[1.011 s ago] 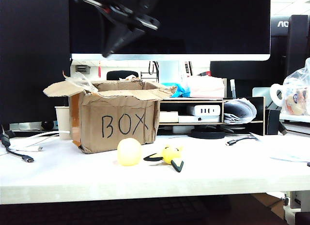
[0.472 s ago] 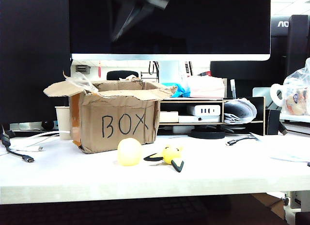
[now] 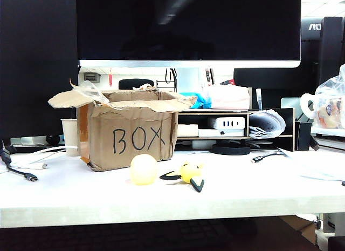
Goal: Put the doll that is least similar in color compared to the others into the paper box.
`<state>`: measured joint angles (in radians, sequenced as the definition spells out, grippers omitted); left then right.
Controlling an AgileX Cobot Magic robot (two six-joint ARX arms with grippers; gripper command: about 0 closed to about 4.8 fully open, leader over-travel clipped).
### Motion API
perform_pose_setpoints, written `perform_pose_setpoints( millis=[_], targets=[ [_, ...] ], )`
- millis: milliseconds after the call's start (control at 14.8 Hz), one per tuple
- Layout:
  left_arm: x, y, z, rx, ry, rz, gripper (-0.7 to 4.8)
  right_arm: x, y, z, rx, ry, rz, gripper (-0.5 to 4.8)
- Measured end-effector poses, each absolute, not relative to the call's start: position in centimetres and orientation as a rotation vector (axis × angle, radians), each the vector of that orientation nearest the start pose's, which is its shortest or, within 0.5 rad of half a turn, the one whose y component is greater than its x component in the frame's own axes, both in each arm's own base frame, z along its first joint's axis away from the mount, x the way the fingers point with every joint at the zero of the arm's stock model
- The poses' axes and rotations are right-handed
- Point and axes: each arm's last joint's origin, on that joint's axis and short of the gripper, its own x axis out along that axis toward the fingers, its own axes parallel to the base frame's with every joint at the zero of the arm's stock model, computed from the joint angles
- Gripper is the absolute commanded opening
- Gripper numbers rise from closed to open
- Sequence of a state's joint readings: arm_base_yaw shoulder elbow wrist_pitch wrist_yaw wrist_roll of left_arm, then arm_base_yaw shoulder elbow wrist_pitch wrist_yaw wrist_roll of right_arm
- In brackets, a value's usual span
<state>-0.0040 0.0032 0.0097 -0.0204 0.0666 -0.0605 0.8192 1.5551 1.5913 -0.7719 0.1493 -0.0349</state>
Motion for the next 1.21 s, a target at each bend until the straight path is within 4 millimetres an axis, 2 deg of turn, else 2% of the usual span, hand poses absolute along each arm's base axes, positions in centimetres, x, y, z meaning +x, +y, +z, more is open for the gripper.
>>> perform_pose_setpoints(
  millis=[135, 270, 404, 742, 876, 1011, 1213],
  targets=[
    [9.7, -0.2, 16.5, -0.061, 0.016, -0.071, -0.05, 20.6, 20.7, 35.2, -0.341, 0.661, 0.609, -0.05],
    [9.7, -0.2, 16.5, -0.061, 0.016, -0.071, -0.05, 18.3, 18.0, 34.2, -0.311, 0.627, 0.554, -0.05],
    [9.7, -0.2, 16.5, -0.061, 0.016, -0.071, -0.05, 14.6, 13.9, 33.0, -0.241, 0.554, 0.477, -0.05],
    [9.7, -0.2, 16.5, -0.061, 0.016, -0.071, -0.05, 7.6, 6.3, 29.5, -0.044, 0.343, 0.379, -0.05],
    [9.7, -0.2, 16.5, -0.061, 0.016, -0.07, -0.05, 5.8, 4.3, 28.2, 0.004, 0.24, 0.366, -0.05],
    [9.7, -0.2, 16.5, -0.061, 0.016, -0.07, -0.05, 4.0, 2.4, 27.8, 0.039, 0.117, 0.369, 0.03],
    [9.7, -0.2, 16.5, -0.061, 0.015, -0.072, -0.05, 2.8, 1.2, 28.0, 0.083, 0.049, 0.383, 0.03]
  ],
)
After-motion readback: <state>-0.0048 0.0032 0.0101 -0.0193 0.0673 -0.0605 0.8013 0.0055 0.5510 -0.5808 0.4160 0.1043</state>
